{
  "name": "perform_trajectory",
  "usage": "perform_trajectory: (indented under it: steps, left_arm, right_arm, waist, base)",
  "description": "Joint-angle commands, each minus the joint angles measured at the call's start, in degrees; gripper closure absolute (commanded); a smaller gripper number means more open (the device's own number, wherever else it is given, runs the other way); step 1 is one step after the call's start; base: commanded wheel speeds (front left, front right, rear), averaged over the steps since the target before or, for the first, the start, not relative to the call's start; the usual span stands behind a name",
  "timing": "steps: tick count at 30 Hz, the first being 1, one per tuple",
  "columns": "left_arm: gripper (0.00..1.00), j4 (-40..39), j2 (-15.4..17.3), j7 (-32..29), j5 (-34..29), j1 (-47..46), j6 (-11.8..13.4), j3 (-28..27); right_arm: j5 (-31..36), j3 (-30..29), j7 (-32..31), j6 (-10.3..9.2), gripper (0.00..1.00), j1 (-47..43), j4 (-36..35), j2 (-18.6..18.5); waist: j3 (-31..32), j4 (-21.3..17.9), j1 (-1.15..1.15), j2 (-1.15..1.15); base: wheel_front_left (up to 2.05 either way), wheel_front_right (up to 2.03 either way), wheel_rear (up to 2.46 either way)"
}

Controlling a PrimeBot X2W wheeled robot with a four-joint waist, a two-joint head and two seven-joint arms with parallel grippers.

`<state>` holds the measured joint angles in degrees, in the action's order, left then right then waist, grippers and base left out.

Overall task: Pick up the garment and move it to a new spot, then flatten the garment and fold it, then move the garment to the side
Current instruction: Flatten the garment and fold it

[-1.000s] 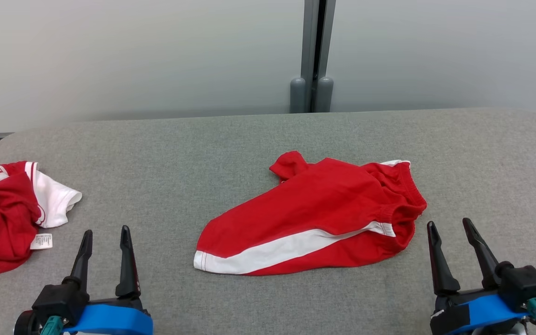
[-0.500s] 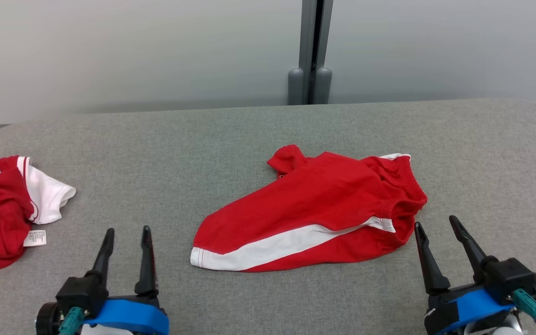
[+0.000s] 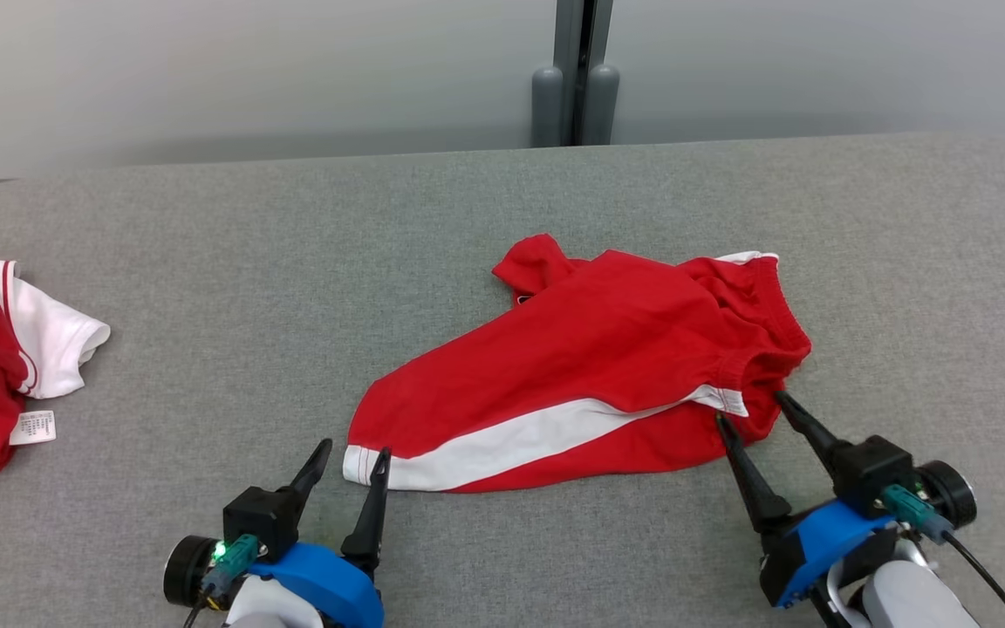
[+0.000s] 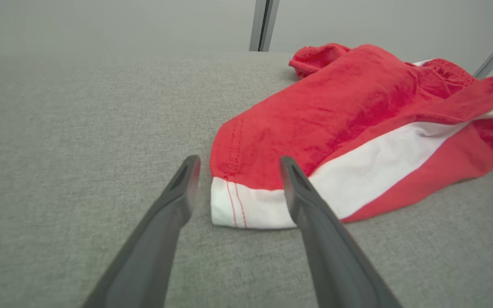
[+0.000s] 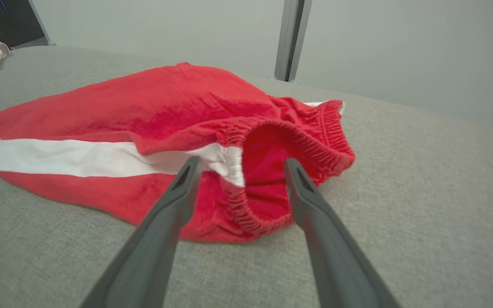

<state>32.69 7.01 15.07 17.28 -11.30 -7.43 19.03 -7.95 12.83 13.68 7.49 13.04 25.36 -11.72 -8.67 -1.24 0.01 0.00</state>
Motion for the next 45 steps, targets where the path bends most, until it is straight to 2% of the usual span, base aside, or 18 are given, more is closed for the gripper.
perform_trajectory:
  steps: [1,13,25,26,27,28,29,30,36,41,45]
  left_arm:
    - [0.0,1.3,0.6,0.2,0.8,-1.1,0.0,0.3]
    - [0.0,10.6,2.4,0.2,5.4,-8.2,-0.1,9.0]
    - [0.0,14.3,3.6,0.0,11.0,-12.7,-0.1,19.1]
    - [0.08,14.4,3.8,0.0,11.4,-12.9,-0.1,20.1]
    - [0.51,14.3,3.9,0.0,11.8,-13.1,-0.1,20.8]
    - [0.84,14.1,4.0,0.0,12.4,-13.2,-0.1,21.6]
    - [1.0,14.1,4.3,0.0,12.9,-13.1,-0.1,22.6]
    - [1.0,13.8,4.6,0.0,13.4,-13.1,-0.1,23.4]
    - [1.0,7.5,6.2,0.1,17.3,-12.4,-0.1,25.1]
    - [1.0,-1.2,8.9,0.1,19.9,-13.9,-0.1,23.2]
    - [1.0,-5.5,10.9,0.1,20.8,-18.5,-0.1,20.4]
  right_arm:
    - [-0.4,1.1,0.2,0.0,0.0,1.5,1.2,-0.1]
    - [-2.9,9.1,1.1,0.01,0.0,8.7,10.3,-0.9]
    - [-5.3,14.6,1.5,0.0,0.0,13.5,14.0,-1.8]
    - [-5.5,15.0,1.5,0.0,0.0,13.7,14.2,-1.9]
    - [-5.9,15.4,1.5,0.0,0.25,13.9,14.5,-1.9]
    - [-6.2,15.8,1.5,0.0,0.73,14.1,14.8,-2.0]
    - [-6.6,16.2,1.5,0.0,0.95,14.2,15.0,-2.0]
    - [-6.9,16.6,1.5,0.0,1.0,14.2,15.1,-2.1]
    - [-8.2,18.0,1.6,0.01,1.0,13.3,11.6,-3.5]
    - [-9.3,18.1,1.5,0.01,1.0,13.5,5.2,-5.6]
    - [-10.6,16.6,1.5,0.0,1.0,17.9,0.1,-7.5]
  waist:
    - [-0.3,0.0,-0.01,0.0]
    - [-2.1,0.0,-0.01,0.0]
    - [-3.2,-0.1,-0.01,0.0]
    - [-3.2,-0.1,-0.01,0.0]
    - [-3.2,-0.1,-0.01,0.0]
    - [-3.2,-0.1,-0.01,0.0]
    - [-3.1,-0.1,-0.01,0.0]
    - [-3.1,-0.1,-0.01,0.0]
    - [-2.3,-0.1,-0.01,0.0]
    - [-1.9,-0.1,-0.01,0.0]
    - [-2.6,-0.3,-0.01,0.0]
  base:
    - [0.0,0.0,0.0]
    - [0.0,0.0,0.0]
    - [0.0,0.0,0.0]
    - [0.0,0.0,0.0]
    - [0.0,0.0,0.0]
    - [0.0,0.0,0.0]
    - [0.0,0.0,0.0]
    - [0.0,0.0,0.0]
    - [0.0,0.0,0.0]
    - [0.0,0.0,0.0]
    - [0.0,0.0,0.0]
